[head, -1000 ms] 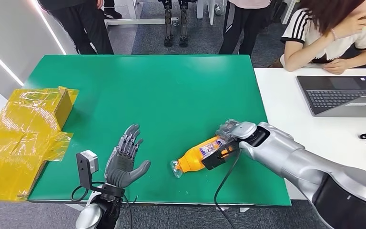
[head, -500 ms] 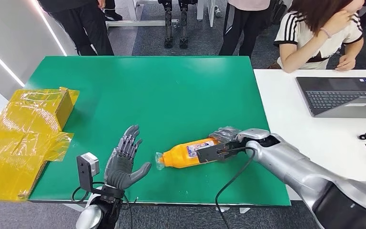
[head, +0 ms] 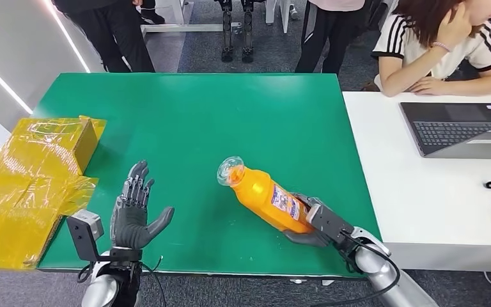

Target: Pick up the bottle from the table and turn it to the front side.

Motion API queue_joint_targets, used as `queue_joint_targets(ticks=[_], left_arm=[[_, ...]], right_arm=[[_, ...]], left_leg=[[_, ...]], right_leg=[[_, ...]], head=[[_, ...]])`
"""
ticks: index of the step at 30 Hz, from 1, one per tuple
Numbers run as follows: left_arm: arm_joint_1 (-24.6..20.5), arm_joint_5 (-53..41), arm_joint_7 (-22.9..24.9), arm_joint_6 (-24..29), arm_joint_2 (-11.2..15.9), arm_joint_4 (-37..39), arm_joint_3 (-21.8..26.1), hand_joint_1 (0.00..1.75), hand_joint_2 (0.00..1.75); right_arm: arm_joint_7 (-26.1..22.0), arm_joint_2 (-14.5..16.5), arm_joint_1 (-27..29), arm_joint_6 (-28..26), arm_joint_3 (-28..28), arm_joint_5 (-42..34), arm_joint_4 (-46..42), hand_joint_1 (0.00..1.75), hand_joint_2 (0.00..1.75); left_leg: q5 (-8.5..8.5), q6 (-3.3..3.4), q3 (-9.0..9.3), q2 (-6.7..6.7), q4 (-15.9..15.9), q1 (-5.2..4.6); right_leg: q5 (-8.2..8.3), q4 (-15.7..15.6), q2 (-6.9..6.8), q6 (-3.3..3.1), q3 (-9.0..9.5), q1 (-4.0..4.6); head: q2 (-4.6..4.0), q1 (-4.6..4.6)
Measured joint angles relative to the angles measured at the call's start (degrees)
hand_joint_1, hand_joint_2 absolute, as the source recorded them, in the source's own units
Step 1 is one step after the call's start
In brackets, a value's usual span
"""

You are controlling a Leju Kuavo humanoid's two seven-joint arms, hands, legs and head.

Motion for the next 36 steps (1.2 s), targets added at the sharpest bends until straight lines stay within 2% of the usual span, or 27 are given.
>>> queue_joint_targets(ticks=[5,9,14,19,27,31,36], left_arm=[[0.11,-0.92,-0.68,0.79,0.48,-0.91,0.79,0.00,1.75],[-0.30,-2.24,-0.45,-1.24,0.65,-1.28,0.70,0.00,1.75],[-4.19,-1.48,1.20,-5.17,0.61,-1.16,-1.92,0.00,1.75],[-6.89,-0.94,2.32,-7.52,0.72,-1.08,-3.95,0.00,1.75],[-16.74,3.46,6.09,-12.29,-0.61,1.68,-9.74,0.00,1.75],[-19.52,2.64,5.96,-11.17,-1.05,3.79,-10.63,0.00,1.75],[-22.81,0.68,5.50,-8.38,-0.87,7.73,-10.05,0.00,1.75]], right_arm=[[-0.71,1.04,6.83,-0.48,-6.40,2.40,-6.16,1.75,1.75],[-1.93,4.17,8.34,0.70,-9.04,3.80,-7.30,1.75,1.75],[-2.87,10.16,2.31,1.40,-9.34,4.02,-0.45,1.75,1.75],[-3.66,14.09,-1.87,1.48,-9.25,3.52,5.33,1.75,1.75],[-4.02,22.09,-12.23,-0.40,-7.48,1.74,15.75,1.75,1.75],[-3.42,24.15,-14.77,-1.34,-6.76,1.99,17.51,1.75,1.75],[-1.82,25.34,-15.38,-4.61,-6.29,4.69,16.67,1.75,1.75]], left_leg=[[-0.02,-0.01,-0.08,-0.01,-0.01,0.00],[-0.03,-0.02,-0.12,0.07,-0.02,0.00],[0.06,-0.07,-0.09,0.19,-0.01,0.00],[0.16,-0.02,-0.15,0.10,-0.01,0.00],[0.17,-0.03,-0.16,0.17,0.02,0.00],[0.16,-0.03,-0.17,0.17,0.01,0.00],[0.16,-0.03,-0.20,0.16,0.01,0.00]], right_leg=[[-0.03,0.00,-0.03,0.00,-0.03,0.00],[-0.01,0.01,0.06,-0.02,-0.12,0.00],[0.09,0.03,0.16,-0.10,-0.18,0.00],[0.11,0.08,0.08,-0.11,-0.20,0.00],[0.17,0.09,0.16,-0.11,-0.26,0.00],[0.17,0.09,0.17,-0.11,-0.27,0.00],[0.17,0.09,0.16,-0.11,-0.28,0.00]], head=[[0.00,0.00],[0.00,0.00],[0.00,0.00],[0.00,0.01],[0.00,-0.01],[0.00,0.00],[0.00,0.01]])
